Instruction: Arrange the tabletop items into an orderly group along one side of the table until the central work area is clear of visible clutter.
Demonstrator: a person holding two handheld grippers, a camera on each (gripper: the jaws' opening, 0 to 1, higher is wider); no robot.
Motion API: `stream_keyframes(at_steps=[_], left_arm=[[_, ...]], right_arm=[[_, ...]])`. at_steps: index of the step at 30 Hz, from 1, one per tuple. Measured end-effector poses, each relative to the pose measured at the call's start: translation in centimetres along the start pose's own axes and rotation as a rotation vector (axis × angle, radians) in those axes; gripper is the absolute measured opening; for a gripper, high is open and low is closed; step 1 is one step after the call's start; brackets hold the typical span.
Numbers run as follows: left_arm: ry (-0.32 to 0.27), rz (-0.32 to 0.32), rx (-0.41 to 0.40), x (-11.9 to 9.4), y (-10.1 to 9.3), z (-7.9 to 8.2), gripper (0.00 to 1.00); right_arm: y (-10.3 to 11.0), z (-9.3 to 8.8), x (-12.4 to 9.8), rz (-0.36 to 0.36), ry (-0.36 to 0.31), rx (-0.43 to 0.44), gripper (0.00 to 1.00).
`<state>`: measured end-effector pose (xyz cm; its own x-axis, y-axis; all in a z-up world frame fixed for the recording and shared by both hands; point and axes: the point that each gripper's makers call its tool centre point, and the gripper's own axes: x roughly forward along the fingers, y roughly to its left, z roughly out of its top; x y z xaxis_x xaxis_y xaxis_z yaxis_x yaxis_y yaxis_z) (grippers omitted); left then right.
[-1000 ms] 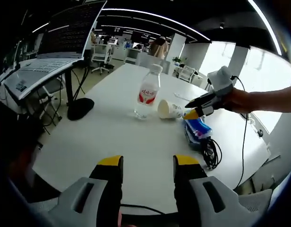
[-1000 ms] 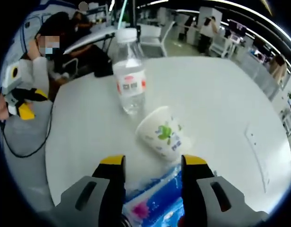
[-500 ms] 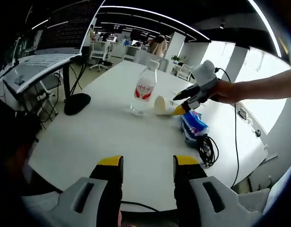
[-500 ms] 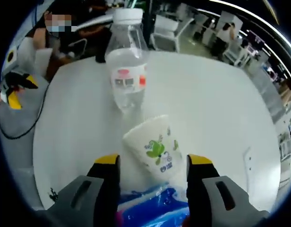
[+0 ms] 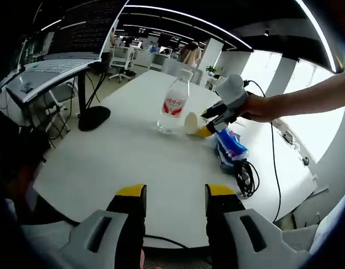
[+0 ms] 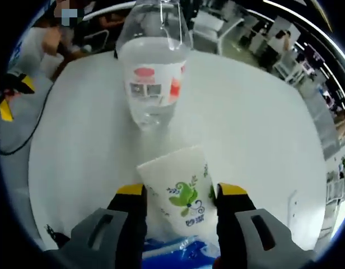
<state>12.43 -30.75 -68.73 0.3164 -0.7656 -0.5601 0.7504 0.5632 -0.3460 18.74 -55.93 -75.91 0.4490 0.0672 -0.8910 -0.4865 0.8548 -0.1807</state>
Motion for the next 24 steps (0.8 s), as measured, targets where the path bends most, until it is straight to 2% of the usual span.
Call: stream_keyframes(at_steps=[5,7,14,24], left_arm=[[0.006,0.0,-0.022,0.1,0.2,-0.2,0.4],[0.005,0.0,-0.025,0.1,0.2,-0.2,0.4],[0.006,-0.015,-0.012,0.3,-0.3,0.0,0.39],[0.009,-0.038,-0.005,0.4,-1.0,0.1,0.39]], right_arm=[[0.4,-0.2,-0.2,-0.001,-0.003,-0.006,0.42],[1.1,-0.2,-0.4,0.021,-0.024,0.031,0.41],[2.8,-0.4,-1.2,0.026,-0.052,0.039,0.4],[3.7,-0.1,-2.6,0.011,-0.119,0.098,0.4]])
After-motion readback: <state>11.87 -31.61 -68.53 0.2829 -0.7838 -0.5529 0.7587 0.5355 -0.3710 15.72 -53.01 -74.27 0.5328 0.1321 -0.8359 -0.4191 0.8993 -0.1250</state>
